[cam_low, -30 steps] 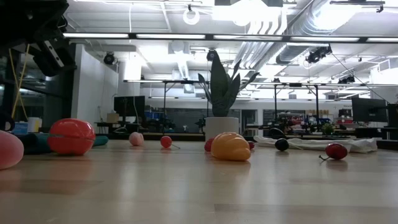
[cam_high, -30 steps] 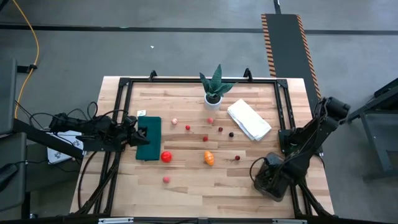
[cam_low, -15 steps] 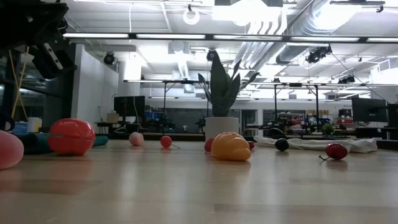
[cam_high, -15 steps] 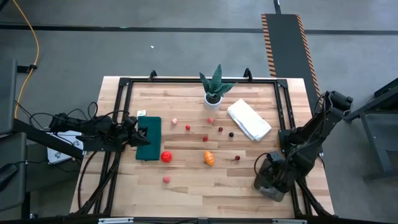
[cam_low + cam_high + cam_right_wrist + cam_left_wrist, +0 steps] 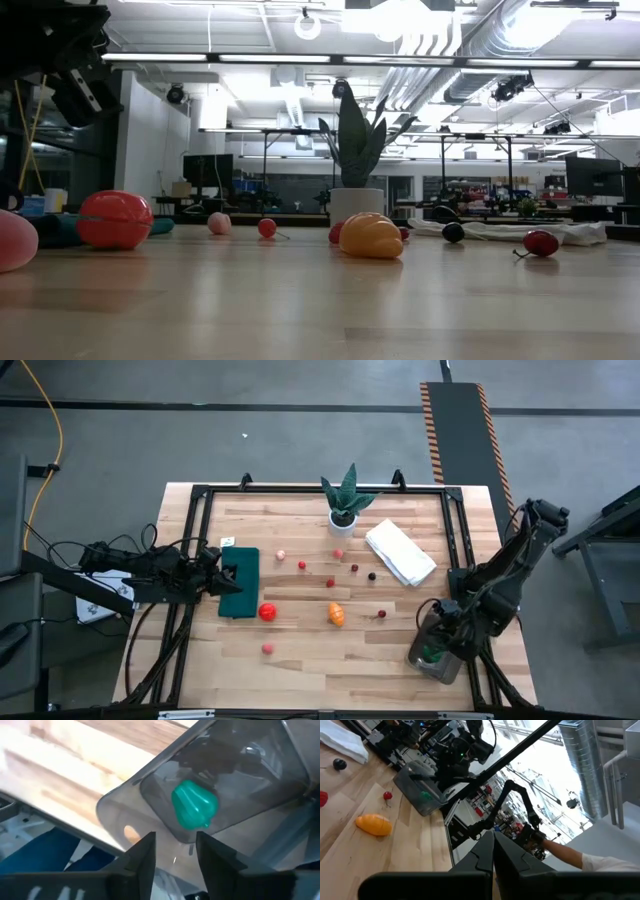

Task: Pick and placing Produce into tupperware
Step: Put the orange croissant into the black bin

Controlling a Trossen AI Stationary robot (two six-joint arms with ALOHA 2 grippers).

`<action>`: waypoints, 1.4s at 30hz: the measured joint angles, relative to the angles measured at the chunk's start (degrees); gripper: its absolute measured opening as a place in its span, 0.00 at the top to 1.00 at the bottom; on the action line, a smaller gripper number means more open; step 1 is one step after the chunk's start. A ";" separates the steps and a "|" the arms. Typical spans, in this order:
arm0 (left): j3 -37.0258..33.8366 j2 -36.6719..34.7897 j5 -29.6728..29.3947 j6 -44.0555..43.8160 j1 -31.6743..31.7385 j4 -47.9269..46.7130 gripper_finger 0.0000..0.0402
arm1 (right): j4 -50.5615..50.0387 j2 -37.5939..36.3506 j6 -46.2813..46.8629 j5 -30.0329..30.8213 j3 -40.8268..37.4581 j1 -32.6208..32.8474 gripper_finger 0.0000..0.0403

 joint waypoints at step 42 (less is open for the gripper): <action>-0.01 0.00 -2.59 -1.64 0.00 0.11 1.00 | 5.48 -25.17 -18.79 54.43 0.07 -0.02 0.69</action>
